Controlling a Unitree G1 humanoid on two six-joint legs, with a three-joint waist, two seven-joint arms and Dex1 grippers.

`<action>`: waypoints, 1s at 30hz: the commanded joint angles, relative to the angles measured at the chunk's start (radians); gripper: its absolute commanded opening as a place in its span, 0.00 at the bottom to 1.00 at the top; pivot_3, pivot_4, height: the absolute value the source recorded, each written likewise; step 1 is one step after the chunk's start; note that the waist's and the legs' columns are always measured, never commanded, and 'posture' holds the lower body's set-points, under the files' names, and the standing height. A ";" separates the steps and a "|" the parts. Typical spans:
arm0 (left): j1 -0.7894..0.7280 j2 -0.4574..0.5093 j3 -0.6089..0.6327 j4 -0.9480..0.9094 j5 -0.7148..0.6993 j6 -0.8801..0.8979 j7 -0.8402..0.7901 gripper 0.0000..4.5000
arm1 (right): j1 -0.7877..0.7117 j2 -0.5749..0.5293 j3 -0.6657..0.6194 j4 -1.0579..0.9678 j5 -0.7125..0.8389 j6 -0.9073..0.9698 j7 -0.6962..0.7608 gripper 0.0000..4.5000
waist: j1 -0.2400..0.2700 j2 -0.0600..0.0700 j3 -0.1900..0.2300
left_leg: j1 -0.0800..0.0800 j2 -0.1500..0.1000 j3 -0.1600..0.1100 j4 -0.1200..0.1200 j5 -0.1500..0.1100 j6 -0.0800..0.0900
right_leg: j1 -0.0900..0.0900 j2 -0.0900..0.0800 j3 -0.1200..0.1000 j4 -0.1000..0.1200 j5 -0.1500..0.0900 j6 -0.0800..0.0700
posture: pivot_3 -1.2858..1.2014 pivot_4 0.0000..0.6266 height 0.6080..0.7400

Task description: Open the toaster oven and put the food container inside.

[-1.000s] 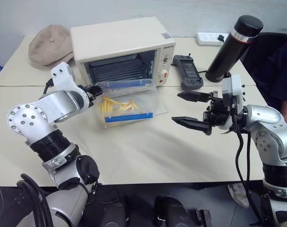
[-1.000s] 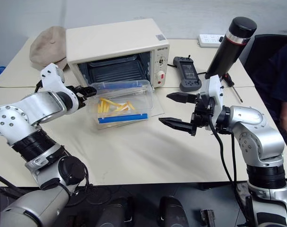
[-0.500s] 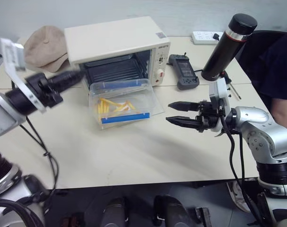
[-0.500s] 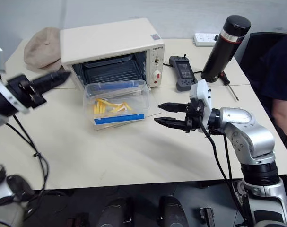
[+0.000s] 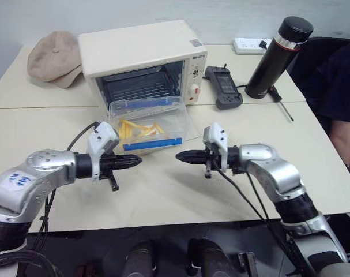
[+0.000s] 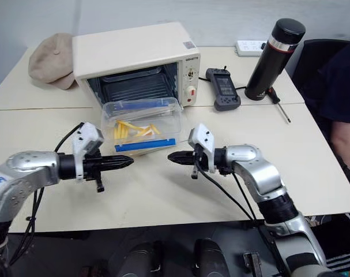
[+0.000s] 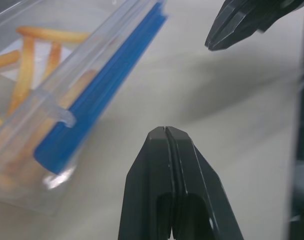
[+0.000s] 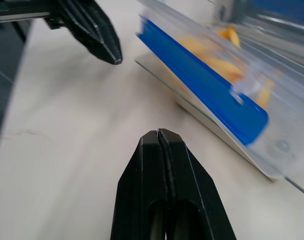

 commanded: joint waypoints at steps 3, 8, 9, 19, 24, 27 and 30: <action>-0.060 -0.130 0.006 0.055 0.073 -0.041 0.107 0.00 | -0.105 0.100 0.007 0.185 -0.142 -0.143 -0.125 0.01 | -0.005 0.000 0.000 | -0.001 0.001 0.000 0.001 0.001 0.001 | -0.001 0.000 -0.001 0.001 0.000 0.000 | 0.52 0.24 1.00; -0.167 -0.217 -0.002 0.171 0.203 -0.077 0.236 0.00 | -0.226 0.197 -0.030 0.411 -0.216 -0.246 -0.236 0.01 | -0.011 0.000 0.000 | -0.001 0.001 -0.001 0.002 0.001 0.001 | 0.000 0.000 -0.001 0.002 0.000 0.000 | 0.52 0.24 1.00; -0.194 -0.232 0.007 0.205 0.221 -0.089 0.251 0.00 | -0.247 0.212 -0.041 0.446 -0.216 -0.264 -0.244 0.01 | -0.013 0.000 0.000 | -0.001 0.000 -0.001 0.002 0.002 0.002 | 0.000 0.000 -0.001 0.002 0.000 0.000 | 0.52 0.24 1.00; -0.386 -0.359 0.030 0.475 0.371 -0.243 0.375 0.00 | -0.469 0.339 -0.115 0.818 -0.244 -0.444 -0.331 0.01 | -0.022 0.000 0.000 | -0.001 0.001 0.000 0.002 0.003 0.001 | -0.001 0.001 -0.002 0.008 0.000 0.001 | 0.52 0.24 1.00; -0.434 -0.409 0.052 0.561 0.390 -0.289 0.388 0.00 | -0.563 0.384 -0.175 0.980 -0.243 -0.510 -0.384 0.01 | -0.019 0.000 0.000 | -0.002 0.000 0.000 0.003 0.005 0.003 | 0.000 0.000 -0.002 0.009 0.000 0.001 | 0.52 0.24 1.00; -0.443 -0.420 0.054 0.581 0.400 -0.313 0.377 0.00 | -0.611 0.404 -0.200 1.061 -0.252 -0.546 -0.425 0.01 | -0.022 0.000 0.000 | -0.002 0.000 0.000 0.003 0.005 0.002 | 0.000 0.000 -0.002 0.009 0.000 0.001 | 0.52 0.24 1.00; -0.436 -0.429 0.050 0.574 0.398 -0.322 0.357 0.00 | -0.644 0.416 -0.218 1.123 -0.263 -0.580 -0.466 0.01 | -0.024 0.000 0.000 | -0.002 0.000 0.000 0.002 0.005 0.002 | -0.001 0.000 -0.002 0.009 0.000 0.001 | 0.52 0.24 1.00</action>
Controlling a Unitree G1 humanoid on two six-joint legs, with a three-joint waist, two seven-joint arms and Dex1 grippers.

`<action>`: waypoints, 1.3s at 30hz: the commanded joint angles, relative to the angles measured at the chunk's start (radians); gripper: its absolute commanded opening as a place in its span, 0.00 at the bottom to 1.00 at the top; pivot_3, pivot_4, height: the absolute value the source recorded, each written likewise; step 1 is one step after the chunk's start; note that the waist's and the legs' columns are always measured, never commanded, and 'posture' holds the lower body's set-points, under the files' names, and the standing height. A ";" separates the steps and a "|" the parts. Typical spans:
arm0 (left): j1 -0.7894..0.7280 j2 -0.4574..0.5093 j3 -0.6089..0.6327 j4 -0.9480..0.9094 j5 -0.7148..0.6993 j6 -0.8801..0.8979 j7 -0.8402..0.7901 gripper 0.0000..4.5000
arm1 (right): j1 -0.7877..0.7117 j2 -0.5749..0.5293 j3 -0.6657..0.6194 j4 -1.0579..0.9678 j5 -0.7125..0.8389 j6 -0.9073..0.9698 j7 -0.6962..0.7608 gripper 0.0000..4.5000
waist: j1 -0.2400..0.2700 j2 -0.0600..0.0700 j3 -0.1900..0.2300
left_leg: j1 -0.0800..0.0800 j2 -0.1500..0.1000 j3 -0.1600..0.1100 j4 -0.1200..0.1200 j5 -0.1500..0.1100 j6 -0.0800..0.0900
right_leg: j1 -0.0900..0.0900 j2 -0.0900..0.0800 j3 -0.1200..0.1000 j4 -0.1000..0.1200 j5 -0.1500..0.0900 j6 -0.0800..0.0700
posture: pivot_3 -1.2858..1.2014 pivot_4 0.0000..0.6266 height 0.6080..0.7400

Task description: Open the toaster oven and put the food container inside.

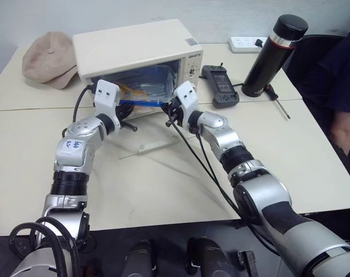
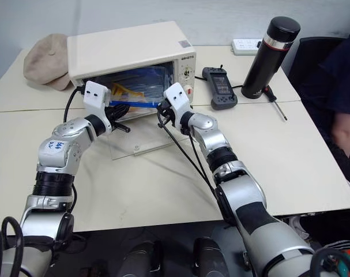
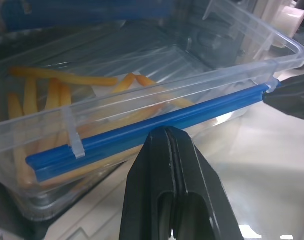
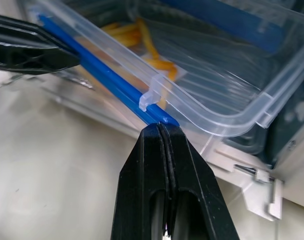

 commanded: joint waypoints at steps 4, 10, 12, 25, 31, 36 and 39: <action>0.015 -0.006 0.003 -0.068 0.005 -0.022 -0.048 0.00 | -0.089 0.030 -0.069 0.086 -0.002 -0.084 -0.083 0.01 | -0.003 0.000 0.000 | 0.000 0.000 0.000 -0.001 0.000 0.000 | 0.000 0.000 0.000 0.000 0.000 0.000 | 0.52 0.24 1.00; 0.010 0.007 0.030 -0.028 0.032 -0.015 -0.027 0.00 | -0.100 0.047 -0.096 0.098 -0.002 -0.097 -0.056 0.01 | -0.010 0.000 0.000 | 0.000 0.000 0.000 -0.002 0.000 0.000 | 0.000 0.000 0.000 -0.001 0.000 0.000 | 0.52 0.24 1.00; 0.028 0.034 0.042 -0.070 0.018 0.006 -0.057 0.00 | -0.065 0.033 -0.092 0.046 0.002 -0.087 0.002 0.01 | -0.013 0.000 0.000 | 0.000 0.000 0.000 -0.002 0.000 0.000 | 0.000 0.000 0.000 -0.001 0.000 0.000 | 0.52 0.24 1.00; 0.485 0.419 0.399 -0.711 -0.412 0.326 -0.488 0.82 | 0.618 -0.266 -0.045 -1.111 0.148 0.571 0.200 0.00 | -0.021 0.000 0.000 | -0.002 0.000 -0.005 -0.002 -0.001 -0.002 | 0.000 0.000 0.000 -0.003 -0.001 0.000 | 0.52 0.24 1.00; 0.589 0.601 0.563 -0.722 -0.485 0.342 -0.639 0.99 | 0.750 -0.271 -0.059 -1.239 0.198 0.703 0.131 0.00 | -0.018 0.002 0.001 | 0.002 0.001 -0.006 -0.004 -0.003 -0.008 | 0.002 0.000 0.000 -0.005 -0.002 -0.004 | 0.52 0.24 1.00; 0.644 0.732 0.645 -0.650 -0.446 0.319 -0.747 0.99 | 0.748 -0.220 -0.041 -1.165 0.174 0.660 0.067 0.00 | -0.020 0.003 0.002 | 0.002 0.001 -0.005 -0.004 -0.003 -0.007 | 0.001 0.001 0.000 -0.005 -0.003 -0.004 | 0.52 0.24 1.00; 0.668 0.765 0.703 -0.584 -0.417 0.296 -0.788 0.99 | 0.697 -0.183 -0.026 -1.075 0.161 0.610 0.052 0.00 | -0.022 0.004 0.002 | 0.002 0.001 -0.005 -0.005 -0.002 -0.007 | 0.000 0.001 0.000 -0.006 -0.003 -0.004 | 0.52 0.24 1.00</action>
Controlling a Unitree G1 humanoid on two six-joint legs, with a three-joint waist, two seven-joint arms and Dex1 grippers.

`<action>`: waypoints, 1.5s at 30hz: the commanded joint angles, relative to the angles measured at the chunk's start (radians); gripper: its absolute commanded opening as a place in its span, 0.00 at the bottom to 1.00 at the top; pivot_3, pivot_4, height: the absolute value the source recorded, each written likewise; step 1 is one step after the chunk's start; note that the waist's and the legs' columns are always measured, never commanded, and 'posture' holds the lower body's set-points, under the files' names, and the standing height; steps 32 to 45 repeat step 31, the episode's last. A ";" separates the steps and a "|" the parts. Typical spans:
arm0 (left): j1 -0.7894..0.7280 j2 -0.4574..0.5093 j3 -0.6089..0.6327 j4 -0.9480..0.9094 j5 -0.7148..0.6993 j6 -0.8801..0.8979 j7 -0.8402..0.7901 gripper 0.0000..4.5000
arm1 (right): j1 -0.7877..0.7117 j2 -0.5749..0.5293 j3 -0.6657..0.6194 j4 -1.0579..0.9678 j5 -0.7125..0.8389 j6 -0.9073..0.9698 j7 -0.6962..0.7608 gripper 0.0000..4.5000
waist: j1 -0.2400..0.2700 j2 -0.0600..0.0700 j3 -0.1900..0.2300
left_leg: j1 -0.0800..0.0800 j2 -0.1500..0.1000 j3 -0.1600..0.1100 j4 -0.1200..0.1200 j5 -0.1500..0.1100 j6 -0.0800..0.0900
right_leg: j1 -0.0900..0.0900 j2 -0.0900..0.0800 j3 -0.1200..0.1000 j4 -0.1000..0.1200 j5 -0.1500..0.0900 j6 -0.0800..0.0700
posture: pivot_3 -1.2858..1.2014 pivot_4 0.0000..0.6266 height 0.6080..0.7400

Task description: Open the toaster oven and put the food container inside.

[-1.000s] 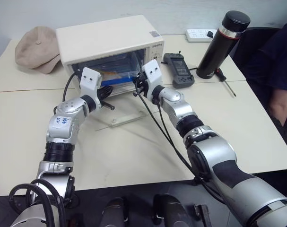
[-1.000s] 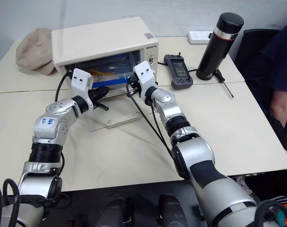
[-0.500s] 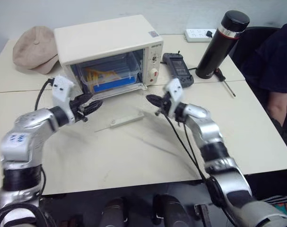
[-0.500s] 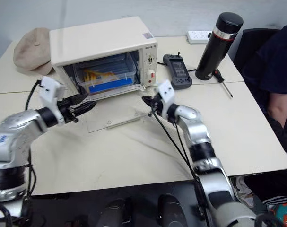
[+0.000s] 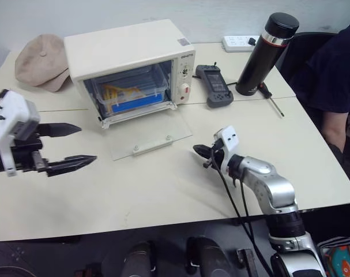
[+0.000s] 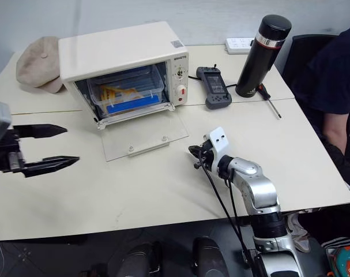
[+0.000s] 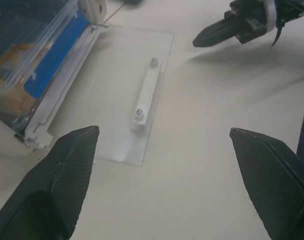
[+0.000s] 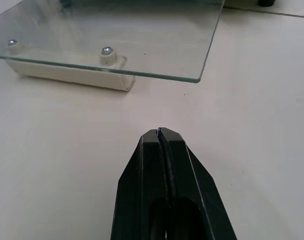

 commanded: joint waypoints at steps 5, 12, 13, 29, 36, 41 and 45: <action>-0.013 0.043 0.100 0.124 0.054 -0.069 -0.041 0.99 | -0.152 0.069 0.029 0.139 -0.012 -0.124 -0.008 0.00 | -0.002 0.001 0.000 | 0.000 0.000 0.000 -0.001 0.000 0.000 | -0.001 0.000 0.000 0.000 0.000 0.000 | 0.52 0.24 1.00; -0.045 0.035 0.083 0.181 0.063 -0.093 -0.027 1.00 | -0.323 0.027 -0.075 0.152 0.089 -0.039 0.024 0.14 | -0.002 0.001 0.001 | -0.001 0.000 0.000 -0.001 0.000 0.000 | -0.001 0.000 0.000 -0.001 0.000 0.000 | 0.52 0.24 1.00; -0.042 0.033 0.084 0.186 0.066 -0.097 -0.028 1.00 | -0.342 0.002 -0.094 0.136 0.117 -0.007 0.042 0.21 | 0.000 0.001 0.001 | -0.001 0.000 0.000 -0.001 0.000 0.001 | -0.001 0.000 0.000 -0.001 0.000 0.000 | 0.52 0.24 1.00; -0.084 0.083 0.194 0.278 0.048 -0.081 -0.076 1.00 | -0.387 -0.593 -0.253 -0.024 0.388 0.287 0.410 1.00 | 0.013 0.005 0.003 | -0.001 0.001 0.003 0.001 -0.003 0.005 | -0.001 0.000 0.000 -0.003 0.000 0.001 | 0.52 0.24 1.00; -0.079 0.064 0.198 0.256 0.036 -0.074 -0.065 1.00 | -0.368 -0.567 -0.254 -0.028 0.391 0.285 0.380 1.00 | 0.012 0.005 0.003 | -0.002 0.001 0.004 0.002 -0.003 0.005 | -0.001 0.000 0.001 -0.003 0.000 0.001 | 0.52 0.24 1.00; -0.079 0.064 0.198 0.256 0.036 -0.074 -0.065 1.00 | -0.368 -0.567 -0.254 -0.028 0.391 0.285 0.380 1.00 | 0.012 0.005 0.003 | -0.002 0.001 0.004 0.002 -0.003 0.005 | -0.001 0.000 0.001 -0.003 0.000 0.001 | 0.52 0.24 1.00; -0.079 0.064 0.198 0.256 0.036 -0.074 -0.065 1.00 | -0.368 -0.567 -0.254 -0.028 0.391 0.285 0.380 1.00 | 0.012 0.005 0.003 | -0.002 0.001 0.004 0.002 -0.003 0.005 | -0.001 0.000 0.001 -0.003 0.000 0.001 | 0.52 0.24 1.00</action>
